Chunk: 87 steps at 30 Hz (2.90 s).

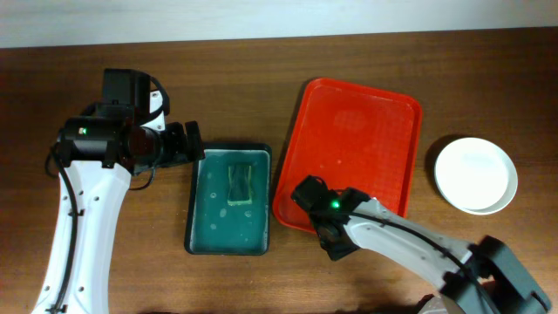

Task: Clean dirty plates on tray and stack at the side

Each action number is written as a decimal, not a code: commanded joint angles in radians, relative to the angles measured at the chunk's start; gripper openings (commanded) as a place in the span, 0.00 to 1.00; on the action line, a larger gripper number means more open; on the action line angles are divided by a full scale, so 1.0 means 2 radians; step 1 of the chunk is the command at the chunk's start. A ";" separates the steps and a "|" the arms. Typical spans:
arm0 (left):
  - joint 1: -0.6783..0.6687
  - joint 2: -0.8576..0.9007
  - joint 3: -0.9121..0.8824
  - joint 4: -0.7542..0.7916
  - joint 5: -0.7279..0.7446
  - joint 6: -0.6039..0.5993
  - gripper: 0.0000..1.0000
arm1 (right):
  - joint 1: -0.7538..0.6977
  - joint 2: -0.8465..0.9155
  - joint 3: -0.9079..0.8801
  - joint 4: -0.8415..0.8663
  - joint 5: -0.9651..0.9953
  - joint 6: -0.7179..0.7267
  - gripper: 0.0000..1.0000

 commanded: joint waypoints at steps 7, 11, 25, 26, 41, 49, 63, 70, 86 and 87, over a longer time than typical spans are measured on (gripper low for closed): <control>0.001 -0.005 0.005 0.000 0.004 0.001 0.99 | -0.001 0.038 -0.007 -0.012 0.006 -0.015 0.27; 0.001 -0.005 0.005 0.000 0.004 0.001 1.00 | -0.001 0.038 -0.007 -0.029 0.007 -0.016 0.22; 0.001 -0.005 0.005 -0.001 0.004 0.001 1.00 | -0.001 0.038 -0.007 -0.080 0.027 -0.049 0.12; 0.001 -0.005 0.005 0.000 0.004 0.001 1.00 | -0.001 0.038 -0.007 -0.081 0.030 -0.055 0.11; 0.001 -0.005 0.005 0.000 0.004 0.001 0.99 | 0.009 0.038 -0.007 0.064 -0.124 -0.146 0.45; 0.001 -0.005 0.005 -0.001 0.004 0.001 0.99 | 0.019 0.038 -0.017 0.041 -0.057 -0.122 0.25; 0.001 -0.005 0.005 0.000 0.004 0.001 1.00 | 0.010 0.038 -0.022 0.012 -0.083 -0.131 0.26; 0.001 -0.005 0.005 0.000 0.004 0.001 1.00 | 0.009 -0.058 0.036 0.003 -0.023 -0.483 0.38; 0.001 -0.005 0.005 0.000 0.004 0.001 0.99 | -0.375 -0.068 0.045 -0.027 -0.070 -0.861 0.64; 0.001 -0.005 0.005 -0.001 0.004 0.001 0.99 | -0.382 -0.057 0.045 -0.021 -0.079 -0.873 0.65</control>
